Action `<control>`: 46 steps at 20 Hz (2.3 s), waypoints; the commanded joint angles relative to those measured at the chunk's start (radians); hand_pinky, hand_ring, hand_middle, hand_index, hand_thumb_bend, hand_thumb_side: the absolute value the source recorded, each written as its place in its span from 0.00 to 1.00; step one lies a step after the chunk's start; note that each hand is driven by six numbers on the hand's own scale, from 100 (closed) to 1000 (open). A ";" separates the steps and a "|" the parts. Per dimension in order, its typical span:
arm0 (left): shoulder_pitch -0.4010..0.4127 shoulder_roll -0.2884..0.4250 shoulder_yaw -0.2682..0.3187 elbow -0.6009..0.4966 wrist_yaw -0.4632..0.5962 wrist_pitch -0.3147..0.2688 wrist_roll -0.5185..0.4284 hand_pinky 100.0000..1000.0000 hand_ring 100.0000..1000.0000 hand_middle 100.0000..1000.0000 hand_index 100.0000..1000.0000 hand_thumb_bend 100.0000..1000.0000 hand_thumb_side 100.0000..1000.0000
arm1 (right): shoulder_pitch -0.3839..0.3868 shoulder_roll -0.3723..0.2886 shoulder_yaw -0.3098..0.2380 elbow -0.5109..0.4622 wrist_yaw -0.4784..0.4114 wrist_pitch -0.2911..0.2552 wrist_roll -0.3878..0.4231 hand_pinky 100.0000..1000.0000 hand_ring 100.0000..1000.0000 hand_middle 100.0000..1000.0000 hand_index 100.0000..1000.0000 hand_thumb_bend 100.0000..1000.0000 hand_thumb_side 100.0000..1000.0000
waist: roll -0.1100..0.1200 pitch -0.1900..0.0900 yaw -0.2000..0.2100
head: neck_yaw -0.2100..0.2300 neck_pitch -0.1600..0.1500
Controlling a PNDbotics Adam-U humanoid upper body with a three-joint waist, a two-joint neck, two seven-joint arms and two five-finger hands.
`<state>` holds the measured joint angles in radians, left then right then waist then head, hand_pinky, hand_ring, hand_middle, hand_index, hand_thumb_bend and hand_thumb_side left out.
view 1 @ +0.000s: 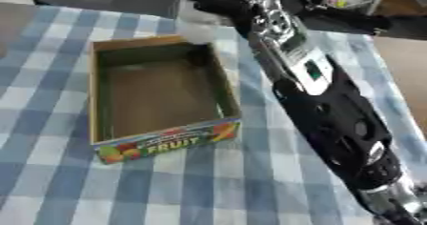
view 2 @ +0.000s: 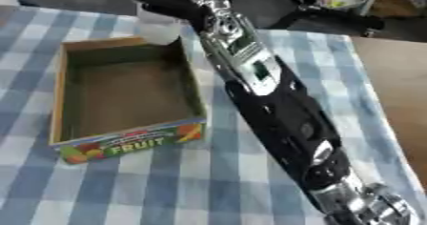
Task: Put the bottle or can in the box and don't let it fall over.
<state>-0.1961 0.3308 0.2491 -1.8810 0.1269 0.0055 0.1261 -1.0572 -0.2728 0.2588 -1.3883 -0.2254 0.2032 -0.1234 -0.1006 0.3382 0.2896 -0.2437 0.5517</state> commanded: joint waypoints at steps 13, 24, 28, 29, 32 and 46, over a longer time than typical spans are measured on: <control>-0.008 0.023 0.004 -0.022 0.003 -0.002 -0.002 1.00 0.44 0.54 0.74 0.65 0.36 | -0.002 0.015 0.025 0.145 0.170 -0.138 0.084 0.85 1.00 1.00 0.93 0.00 0.57 | 0.011 -0.016 -0.008 | 0.008 -0.013; 0.006 0.023 0.010 -0.019 0.001 -0.003 0.000 1.00 0.44 0.54 0.74 0.65 0.36 | 0.031 0.005 0.024 0.133 0.249 -0.123 0.182 0.86 1.00 1.00 0.94 0.00 0.52 | 0.021 -0.030 -0.034 | 0.027 -0.005; 0.013 0.023 0.012 -0.018 0.000 -0.003 0.001 1.00 0.44 0.54 0.74 0.65 0.36 | 0.047 -0.005 0.022 0.129 0.278 -0.124 0.240 0.87 1.00 1.00 0.94 0.00 0.50 | 0.025 -0.036 -0.045 | 0.035 -0.002; 0.015 0.024 0.013 -0.017 0.000 -0.003 0.002 1.00 0.44 0.54 0.74 0.65 0.36 | 0.052 -0.008 0.019 0.125 0.281 -0.126 0.249 0.87 1.00 1.00 0.94 0.00 0.50 | 0.026 -0.037 -0.048 | 0.038 -0.001; 0.021 0.024 0.014 -0.016 -0.001 -0.003 0.001 1.00 0.44 0.54 0.74 0.65 0.36 | 0.066 -0.020 0.010 0.112 0.281 -0.129 0.262 0.86 1.00 1.00 0.94 0.00 0.50 | 0.029 -0.041 -0.058 | 0.046 0.002; 0.047 0.027 0.022 -0.009 -0.006 -0.004 0.007 1.00 0.44 0.54 0.75 0.65 0.36 | 0.180 -0.116 -0.025 -0.014 0.202 -0.099 0.230 0.81 0.96 1.00 0.93 0.00 0.43 | 0.057 -0.071 -0.133 | 0.097 0.028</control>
<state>-0.1479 0.3333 0.2610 -1.8799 0.1252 0.0036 0.1294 -0.8631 -0.3576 0.2486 -1.3682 -0.0108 0.1001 0.1134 -0.0493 0.2915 0.1539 -0.1537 0.5771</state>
